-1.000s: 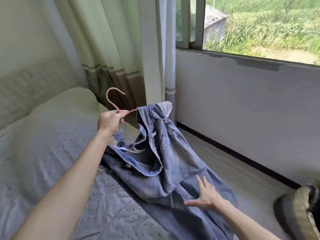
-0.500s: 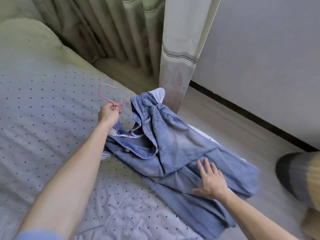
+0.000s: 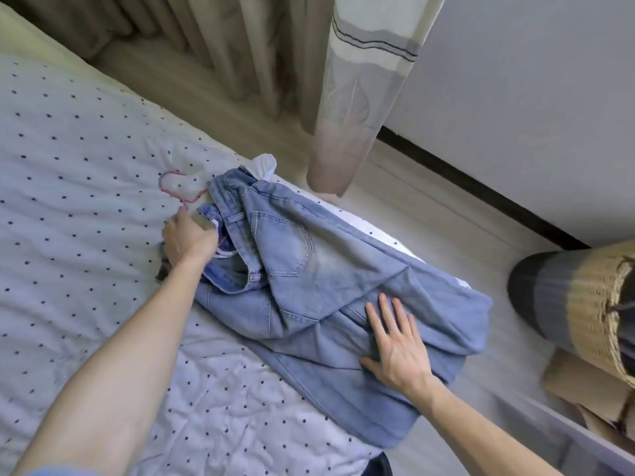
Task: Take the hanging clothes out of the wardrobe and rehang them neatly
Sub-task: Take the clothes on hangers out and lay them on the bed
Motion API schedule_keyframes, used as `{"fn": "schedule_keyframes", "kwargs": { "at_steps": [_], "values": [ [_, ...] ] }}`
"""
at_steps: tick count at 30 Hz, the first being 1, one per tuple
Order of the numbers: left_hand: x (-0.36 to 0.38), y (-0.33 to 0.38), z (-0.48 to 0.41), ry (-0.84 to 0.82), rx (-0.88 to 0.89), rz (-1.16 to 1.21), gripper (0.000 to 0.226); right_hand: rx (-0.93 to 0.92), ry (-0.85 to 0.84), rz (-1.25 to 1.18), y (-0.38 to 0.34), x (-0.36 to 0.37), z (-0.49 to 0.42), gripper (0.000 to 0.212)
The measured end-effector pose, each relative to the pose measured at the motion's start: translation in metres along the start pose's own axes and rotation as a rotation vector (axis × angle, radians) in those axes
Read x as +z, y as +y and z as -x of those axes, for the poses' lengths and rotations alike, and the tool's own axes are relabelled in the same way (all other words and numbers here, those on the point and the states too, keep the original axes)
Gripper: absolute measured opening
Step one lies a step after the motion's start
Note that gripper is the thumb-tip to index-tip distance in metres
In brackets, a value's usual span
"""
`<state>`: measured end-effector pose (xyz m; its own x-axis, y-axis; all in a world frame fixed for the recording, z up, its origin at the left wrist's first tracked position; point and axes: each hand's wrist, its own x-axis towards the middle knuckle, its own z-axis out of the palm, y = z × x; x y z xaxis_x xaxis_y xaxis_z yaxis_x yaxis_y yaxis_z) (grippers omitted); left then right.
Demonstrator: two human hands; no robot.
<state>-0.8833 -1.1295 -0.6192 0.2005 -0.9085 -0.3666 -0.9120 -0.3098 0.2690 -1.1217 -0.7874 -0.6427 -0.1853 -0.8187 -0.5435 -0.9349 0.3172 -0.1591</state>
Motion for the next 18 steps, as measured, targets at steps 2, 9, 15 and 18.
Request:
{"fn": "schedule_keyframes", "kwargs": {
  "at_steps": [2,9,15,18],
  "values": [
    [0.028,0.001,0.055,0.018,0.299,-0.060,0.056,-0.007,0.042,-0.052,0.005,-0.002,0.016,0.100],
    [0.117,0.021,0.232,-0.347,1.213,-0.270,0.037,0.279,-0.171,-0.329,0.033,0.021,0.093,0.042],
    [0.132,0.034,0.258,-0.411,1.269,-0.593,0.044,0.440,-0.270,-0.520,0.052,0.038,0.111,0.052],
    [0.131,0.037,0.258,-0.378,1.290,-0.663,0.040,0.591,-0.146,-0.667,0.051,0.050,0.112,0.057]
  ]
}}
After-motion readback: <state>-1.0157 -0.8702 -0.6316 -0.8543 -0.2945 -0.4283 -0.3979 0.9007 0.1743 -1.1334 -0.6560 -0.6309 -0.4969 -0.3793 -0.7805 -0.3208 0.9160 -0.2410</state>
